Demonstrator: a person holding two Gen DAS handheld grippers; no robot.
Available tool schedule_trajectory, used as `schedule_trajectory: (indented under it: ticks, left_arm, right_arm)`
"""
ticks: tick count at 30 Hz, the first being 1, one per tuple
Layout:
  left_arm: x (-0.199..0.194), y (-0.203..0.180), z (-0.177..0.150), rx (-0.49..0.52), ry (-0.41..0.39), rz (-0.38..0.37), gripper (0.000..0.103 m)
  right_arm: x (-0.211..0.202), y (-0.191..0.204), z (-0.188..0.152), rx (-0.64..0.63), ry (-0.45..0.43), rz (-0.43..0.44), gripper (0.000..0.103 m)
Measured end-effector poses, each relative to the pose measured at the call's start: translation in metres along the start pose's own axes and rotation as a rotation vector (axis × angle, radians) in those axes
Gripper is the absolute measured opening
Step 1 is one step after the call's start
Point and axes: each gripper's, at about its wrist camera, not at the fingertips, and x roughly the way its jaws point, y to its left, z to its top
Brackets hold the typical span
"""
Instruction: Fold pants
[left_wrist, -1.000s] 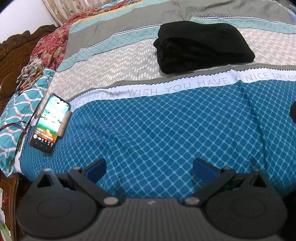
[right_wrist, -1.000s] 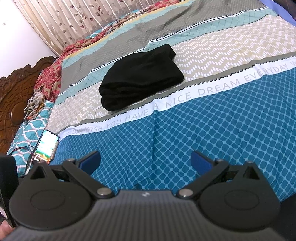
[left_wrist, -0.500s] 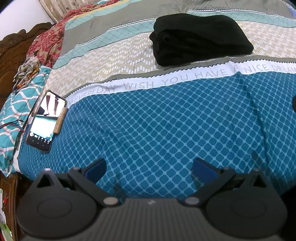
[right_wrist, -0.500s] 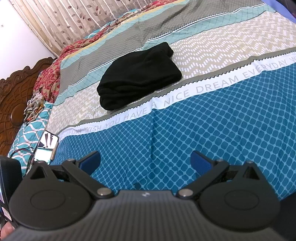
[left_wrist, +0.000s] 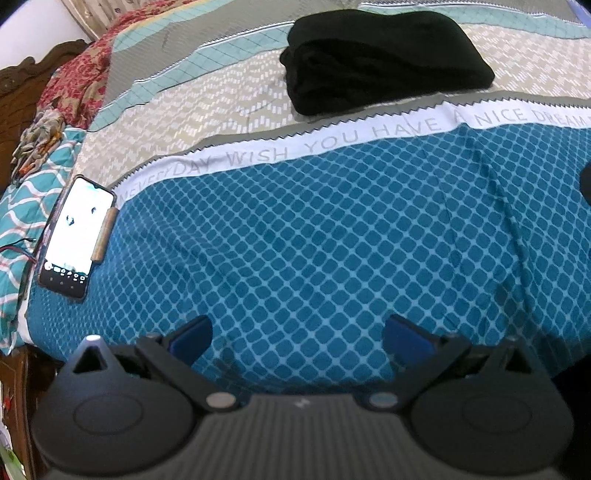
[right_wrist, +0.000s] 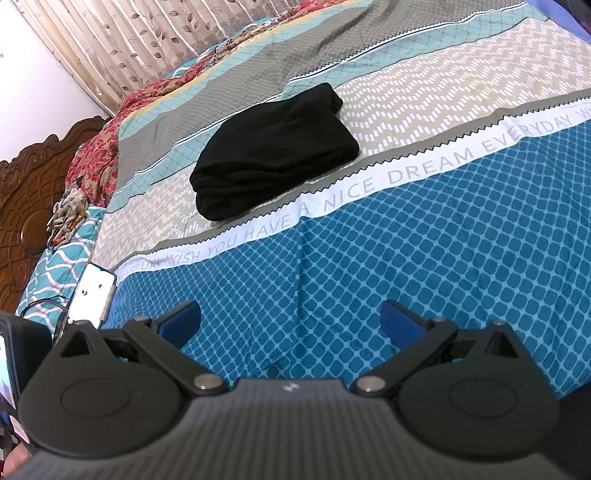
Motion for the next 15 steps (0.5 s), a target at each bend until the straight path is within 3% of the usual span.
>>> schedule_trajectory:
  ticks: [15]
  left_arm:
    - [0.0054,-0.005,0.0019,0.024,0.018,0.003,0.103]
  right_arm:
    - [0.0031,-0.0056,0.003,0.017,0.007,0.001,0.103]
